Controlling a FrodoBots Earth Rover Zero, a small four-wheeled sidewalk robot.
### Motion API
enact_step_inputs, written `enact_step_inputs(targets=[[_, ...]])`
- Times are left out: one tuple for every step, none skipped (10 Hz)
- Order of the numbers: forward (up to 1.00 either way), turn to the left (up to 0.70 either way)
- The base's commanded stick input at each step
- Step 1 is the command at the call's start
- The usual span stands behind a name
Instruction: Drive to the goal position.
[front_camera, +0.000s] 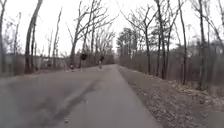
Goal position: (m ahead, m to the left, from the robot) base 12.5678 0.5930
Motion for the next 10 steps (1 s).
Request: enact_step_inputs(targets=[[0.85,0.0],[0.85,0.0],[0.85,0.0],[0.85,0.0],[0.85,0.0],[0.85,0.0],[0.85,0.0],[0.85,0.0],[0.85,0.0],[0.85,0.0]])
